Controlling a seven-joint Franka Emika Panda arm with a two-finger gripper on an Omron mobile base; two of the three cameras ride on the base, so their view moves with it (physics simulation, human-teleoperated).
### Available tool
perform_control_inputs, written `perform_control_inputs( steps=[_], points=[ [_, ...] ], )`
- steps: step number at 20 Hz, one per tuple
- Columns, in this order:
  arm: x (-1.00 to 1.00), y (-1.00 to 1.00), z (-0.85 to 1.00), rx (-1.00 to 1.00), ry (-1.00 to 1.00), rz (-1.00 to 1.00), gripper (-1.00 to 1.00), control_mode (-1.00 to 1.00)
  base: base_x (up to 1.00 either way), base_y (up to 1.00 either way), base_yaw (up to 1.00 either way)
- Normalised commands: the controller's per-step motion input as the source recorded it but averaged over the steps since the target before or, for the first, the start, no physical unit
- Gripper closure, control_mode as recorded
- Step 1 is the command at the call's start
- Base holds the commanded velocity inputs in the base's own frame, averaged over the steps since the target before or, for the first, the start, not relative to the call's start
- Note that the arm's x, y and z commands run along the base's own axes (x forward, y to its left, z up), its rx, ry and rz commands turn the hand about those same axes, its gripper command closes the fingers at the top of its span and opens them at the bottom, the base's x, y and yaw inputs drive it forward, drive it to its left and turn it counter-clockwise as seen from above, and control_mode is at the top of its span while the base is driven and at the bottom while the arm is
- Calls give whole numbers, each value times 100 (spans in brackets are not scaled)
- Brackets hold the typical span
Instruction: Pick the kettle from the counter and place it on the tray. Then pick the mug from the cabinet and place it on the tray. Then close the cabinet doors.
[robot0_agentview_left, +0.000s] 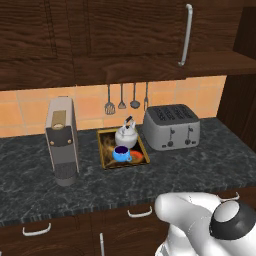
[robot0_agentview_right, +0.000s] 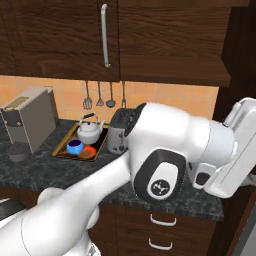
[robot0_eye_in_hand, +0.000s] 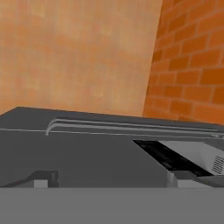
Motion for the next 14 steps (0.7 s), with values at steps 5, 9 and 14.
perform_control_inputs(
  steps=[5, 9, 14],
  points=[
    [40, -34, 0, -14, 3, -1, -100, -100, 0, 0, 0],
    [44, -33, 3, -6, 0, 0, -100, -100, 0, 0, 0],
    [38, -17, 6, 0, 0, 1, -100, -100, 0, 0, 0]
  ],
)
